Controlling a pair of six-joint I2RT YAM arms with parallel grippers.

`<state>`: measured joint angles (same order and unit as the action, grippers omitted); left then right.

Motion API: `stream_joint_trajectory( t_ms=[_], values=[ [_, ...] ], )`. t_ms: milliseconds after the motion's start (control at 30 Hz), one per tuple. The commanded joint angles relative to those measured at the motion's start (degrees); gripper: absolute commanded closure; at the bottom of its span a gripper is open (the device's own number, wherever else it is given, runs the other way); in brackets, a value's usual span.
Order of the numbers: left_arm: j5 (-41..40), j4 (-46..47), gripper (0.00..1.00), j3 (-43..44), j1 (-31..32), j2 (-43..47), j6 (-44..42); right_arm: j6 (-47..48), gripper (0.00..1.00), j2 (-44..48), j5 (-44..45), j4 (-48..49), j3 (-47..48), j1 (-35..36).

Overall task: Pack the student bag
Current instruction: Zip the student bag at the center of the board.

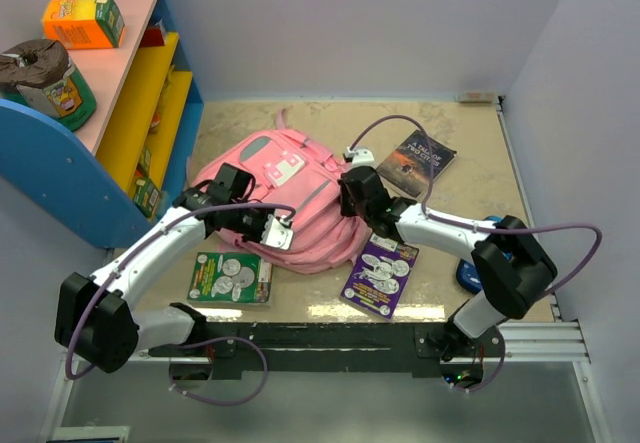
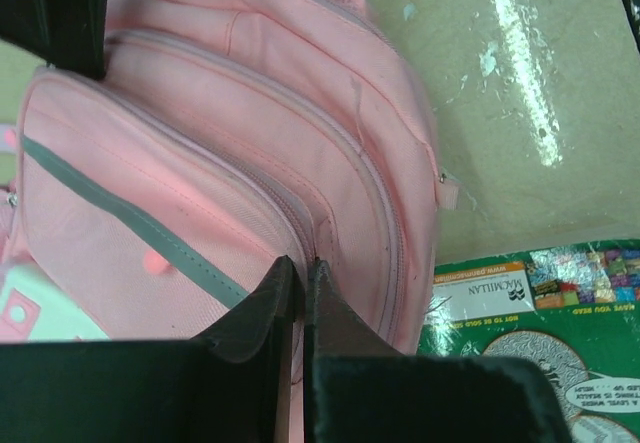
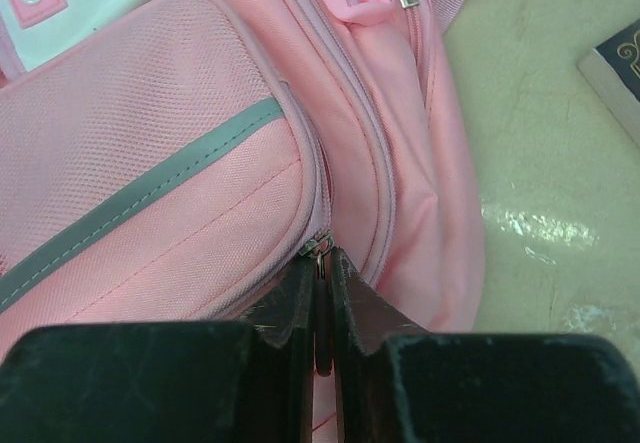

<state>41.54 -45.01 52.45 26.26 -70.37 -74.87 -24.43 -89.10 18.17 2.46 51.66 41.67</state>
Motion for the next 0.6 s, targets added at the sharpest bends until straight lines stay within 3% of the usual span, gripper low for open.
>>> stream_joint_trajectory(
  t_ms=[0,100,133,300,500,567],
  values=[
    [6.54,-17.73,1.0,1.17,0.11,1.73,-8.09,4.47,0.98,-3.88,13.28,4.84,5.63,-4.4],
    [6.01,-18.61,1.0,1.26,0.11,1.73,-9.5,4.56,0.94,-3.54,15.83,4.75,6.7,-4.93],
    [5.92,-18.71,1.0,1.26,0.11,1.55,-9.68,4.65,0.87,-2.93,16.45,4.84,6.7,-5.28],
    [5.48,-17.57,1.0,1.43,0.11,1.2,-9.95,4.13,0.82,-0.55,17.68,3.08,6.09,-7.3],
    [3.11,-11.25,1.0,6.17,0.19,-2.13,-5.9,0.53,0.99,4.46,19.44,2.47,0.3,-7.83],
    [1.1,-11.41,1.0,9.42,0.46,-3.28,-7.99,-0.36,0.99,5.34,20.84,2.81,-1.29,-8.01]
  ],
)
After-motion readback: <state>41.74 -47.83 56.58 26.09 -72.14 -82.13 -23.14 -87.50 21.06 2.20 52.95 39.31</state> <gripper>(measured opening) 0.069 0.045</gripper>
